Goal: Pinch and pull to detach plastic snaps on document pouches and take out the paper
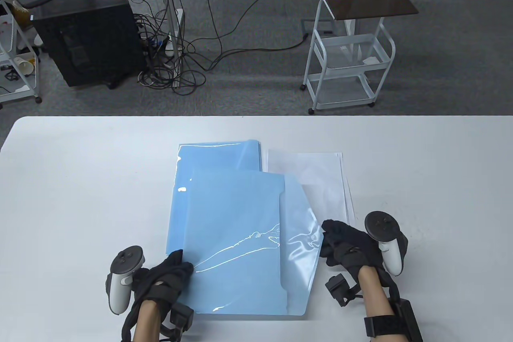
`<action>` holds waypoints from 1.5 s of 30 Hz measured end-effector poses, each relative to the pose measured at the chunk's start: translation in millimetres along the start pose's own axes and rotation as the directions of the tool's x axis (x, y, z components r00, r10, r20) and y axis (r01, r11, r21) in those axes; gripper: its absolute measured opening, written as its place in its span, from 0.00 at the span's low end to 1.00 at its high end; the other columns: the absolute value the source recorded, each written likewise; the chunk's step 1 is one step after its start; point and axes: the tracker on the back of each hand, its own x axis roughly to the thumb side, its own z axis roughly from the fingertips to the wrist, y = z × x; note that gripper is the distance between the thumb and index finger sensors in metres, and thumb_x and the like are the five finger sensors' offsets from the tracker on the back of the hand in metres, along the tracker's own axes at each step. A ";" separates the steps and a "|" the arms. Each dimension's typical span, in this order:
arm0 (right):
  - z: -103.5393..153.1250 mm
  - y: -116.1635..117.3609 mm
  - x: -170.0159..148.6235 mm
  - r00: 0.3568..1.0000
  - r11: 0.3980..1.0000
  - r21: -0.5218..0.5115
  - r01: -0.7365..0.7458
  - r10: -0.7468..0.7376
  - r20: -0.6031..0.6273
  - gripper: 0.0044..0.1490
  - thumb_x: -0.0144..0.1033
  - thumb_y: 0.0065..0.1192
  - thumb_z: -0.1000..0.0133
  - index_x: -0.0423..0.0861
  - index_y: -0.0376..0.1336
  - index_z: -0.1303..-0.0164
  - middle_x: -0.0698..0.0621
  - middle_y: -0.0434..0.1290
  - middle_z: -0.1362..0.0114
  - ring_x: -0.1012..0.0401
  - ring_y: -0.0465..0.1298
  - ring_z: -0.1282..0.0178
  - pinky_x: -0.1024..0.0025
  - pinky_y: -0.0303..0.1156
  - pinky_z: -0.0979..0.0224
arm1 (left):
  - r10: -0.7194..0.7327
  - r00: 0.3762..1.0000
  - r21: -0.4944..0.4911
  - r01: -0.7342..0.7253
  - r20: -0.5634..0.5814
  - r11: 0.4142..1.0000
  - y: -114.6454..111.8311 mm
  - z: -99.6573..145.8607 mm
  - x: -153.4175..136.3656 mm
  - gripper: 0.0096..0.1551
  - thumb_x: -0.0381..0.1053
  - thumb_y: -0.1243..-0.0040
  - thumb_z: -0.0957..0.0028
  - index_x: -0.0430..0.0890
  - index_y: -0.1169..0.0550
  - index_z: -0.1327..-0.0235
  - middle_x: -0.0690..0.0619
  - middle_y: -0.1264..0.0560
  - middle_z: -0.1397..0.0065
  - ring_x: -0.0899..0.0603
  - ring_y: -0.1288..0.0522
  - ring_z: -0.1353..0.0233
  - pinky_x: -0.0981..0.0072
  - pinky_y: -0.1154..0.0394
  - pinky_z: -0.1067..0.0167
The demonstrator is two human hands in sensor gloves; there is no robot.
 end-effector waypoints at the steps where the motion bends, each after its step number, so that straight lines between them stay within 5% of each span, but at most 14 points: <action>1: -0.1 2.0 -1.5 1.000 1.000 0.026 0.015 -0.014 -0.011 0.30 0.20 0.56 0.40 0.30 0.62 0.26 0.28 0.78 0.34 0.39 0.84 0.50 0.47 0.82 0.53 | -0.003 1.000 0.000 0.003 -0.002 1.000 -0.3 -0.5 -0.1 0.26 0.40 0.50 0.40 0.45 0.34 0.27 0.48 0.22 0.35 0.42 0.15 0.50 0.55 0.17 0.52; 8: 4.5 20.0 14.2 0.997 0.986 0.161 0.032 -0.042 0.059 0.30 0.20 0.56 0.39 0.37 0.62 0.24 0.29 0.77 0.31 0.38 0.82 0.46 0.44 0.80 0.50 | -0.054 0.998 0.018 0.054 -0.035 0.998 -4.8 -5.9 -1.2 0.26 0.40 0.51 0.40 0.46 0.35 0.27 0.49 0.22 0.34 0.41 0.15 0.48 0.54 0.18 0.50; 14: 12.0 56.0 39.3 0.962 0.954 0.162 -0.250 0.227 0.149 0.36 0.23 0.57 0.38 0.33 0.53 0.19 0.23 0.61 0.18 0.24 0.62 0.28 0.27 0.65 0.37 | -0.082 0.995 0.025 0.083 -0.052 0.996 -7.4 -8.2 -1.5 0.26 0.40 0.51 0.40 0.46 0.35 0.27 0.49 0.23 0.33 0.41 0.15 0.47 0.53 0.18 0.49; 17: 11.9 77.6 50.1 0.882 0.882 0.124 -0.455 0.427 0.201 0.37 0.24 0.56 0.38 0.35 0.51 0.18 0.23 0.55 0.15 0.22 0.56 0.25 0.24 0.60 0.34 | -0.077 0.995 0.026 0.079 -0.056 0.997 -8.3 -8.1 -1.0 0.26 0.40 0.51 0.40 0.46 0.35 0.27 0.49 0.23 0.33 0.41 0.15 0.46 0.53 0.18 0.49; 23: 4.5 113.8 58.1 0.772 0.768 0.135 -0.626 0.587 0.243 0.40 0.27 0.56 0.37 0.39 0.47 0.15 0.24 0.44 0.12 0.22 0.45 0.22 0.20 0.50 0.31 | -0.096 0.993 0.039 0.099 -0.073 0.994 -8.0 -7.9 -0.7 0.26 0.40 0.51 0.40 0.46 0.35 0.27 0.48 0.23 0.32 0.40 0.15 0.46 0.53 0.18 0.49; 31: -7.4 148.5 54.4 0.481 0.491 0.043 -0.870 0.827 0.290 0.41 0.36 0.54 0.36 0.46 0.43 0.14 0.27 0.37 0.11 0.22 0.37 0.21 0.17 0.43 0.31 | -0.119 0.988 0.059 0.125 -0.094 0.990 -7.8 -8.1 0.1 0.26 0.41 0.51 0.40 0.45 0.36 0.26 0.48 0.23 0.32 0.40 0.15 0.45 0.52 0.18 0.48; 45: -16.9 169.5 44.0 0.390 0.386 0.072 -0.920 0.878 0.277 0.37 0.36 0.53 0.36 0.45 0.45 0.18 0.26 0.38 0.11 0.22 0.39 0.21 0.16 0.43 0.31 | -0.155 0.980 0.073 0.164 -0.122 0.984 -9.8 -10.5 -1.5 0.27 0.41 0.51 0.39 0.45 0.36 0.26 0.48 0.23 0.31 0.41 0.16 0.44 0.53 0.18 0.47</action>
